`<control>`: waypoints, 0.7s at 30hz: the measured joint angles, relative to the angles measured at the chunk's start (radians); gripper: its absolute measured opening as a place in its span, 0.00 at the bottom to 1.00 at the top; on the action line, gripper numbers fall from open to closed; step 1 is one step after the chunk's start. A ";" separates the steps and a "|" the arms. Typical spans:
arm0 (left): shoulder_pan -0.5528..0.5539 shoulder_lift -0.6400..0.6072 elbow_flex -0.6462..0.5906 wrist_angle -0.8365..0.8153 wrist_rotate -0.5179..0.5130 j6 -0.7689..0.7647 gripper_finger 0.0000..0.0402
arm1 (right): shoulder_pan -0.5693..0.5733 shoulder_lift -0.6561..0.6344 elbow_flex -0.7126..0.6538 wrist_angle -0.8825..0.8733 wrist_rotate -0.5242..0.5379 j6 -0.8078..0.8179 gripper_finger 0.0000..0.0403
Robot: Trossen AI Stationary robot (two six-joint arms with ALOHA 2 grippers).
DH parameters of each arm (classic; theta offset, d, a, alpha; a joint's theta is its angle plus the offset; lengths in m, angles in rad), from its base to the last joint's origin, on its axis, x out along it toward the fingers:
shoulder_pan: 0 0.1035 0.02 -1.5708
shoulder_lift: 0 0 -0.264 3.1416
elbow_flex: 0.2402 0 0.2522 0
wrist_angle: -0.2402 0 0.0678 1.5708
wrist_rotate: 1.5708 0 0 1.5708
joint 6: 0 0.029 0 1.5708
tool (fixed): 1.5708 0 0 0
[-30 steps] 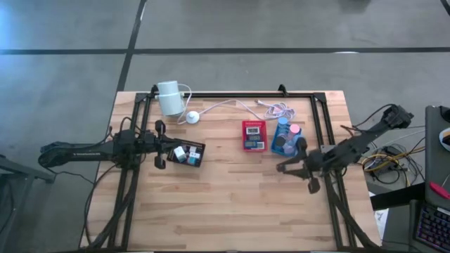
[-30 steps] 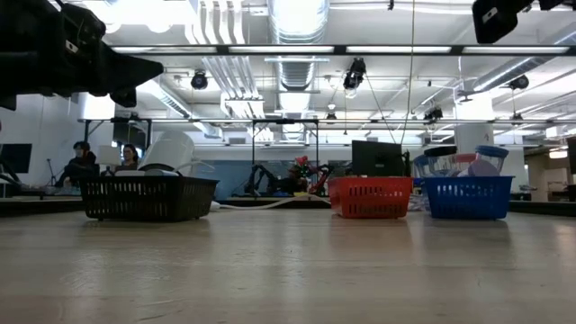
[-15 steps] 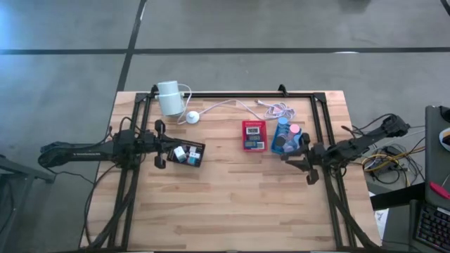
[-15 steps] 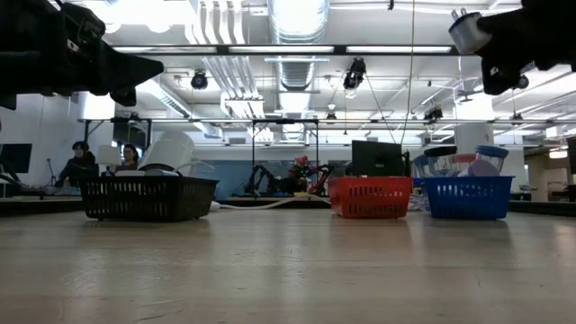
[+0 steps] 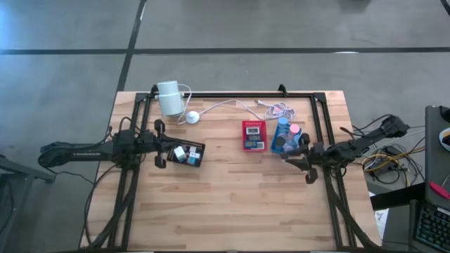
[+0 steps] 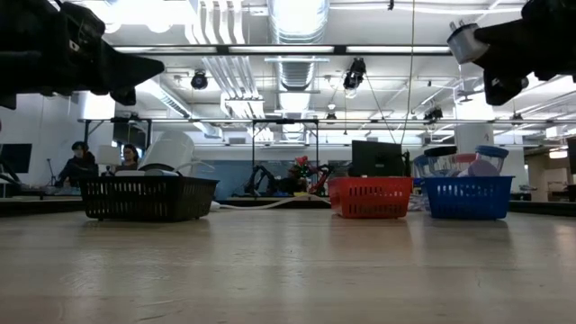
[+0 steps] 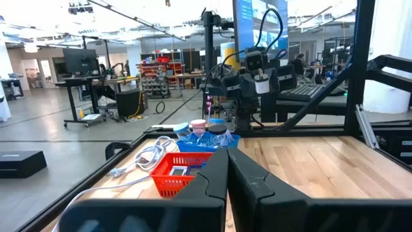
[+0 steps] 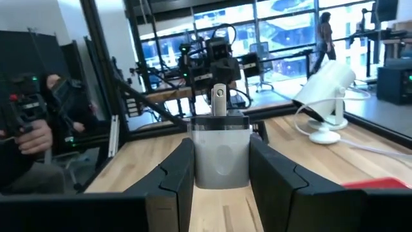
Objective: Pick & Place Office items
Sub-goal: Put the black white digital clock into the black bin
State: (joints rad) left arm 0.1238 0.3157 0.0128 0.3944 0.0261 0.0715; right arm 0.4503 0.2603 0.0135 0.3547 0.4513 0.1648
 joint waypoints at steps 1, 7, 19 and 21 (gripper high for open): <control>0.000 0.000 0.000 0.003 0.000 0.000 0.02 | 0.000 0.009 0.004 0.000 0.009 0.002 0.27; 0.000 0.000 0.008 0.010 0.000 0.000 0.02 | -0.030 0.125 0.088 -0.012 0.041 0.010 0.27; 0.000 0.000 0.034 0.017 0.000 0.000 0.02 | -0.223 0.721 0.553 -0.182 -0.118 -0.014 0.27; 0.000 0.000 0.034 0.017 0.000 0.005 0.02 | -0.272 0.844 0.645 -0.207 -0.189 -0.031 0.27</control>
State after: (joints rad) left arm 0.1238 0.3157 0.0467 0.4114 0.0265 0.0769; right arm 0.1781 1.1040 0.6588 0.1476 0.2624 0.1334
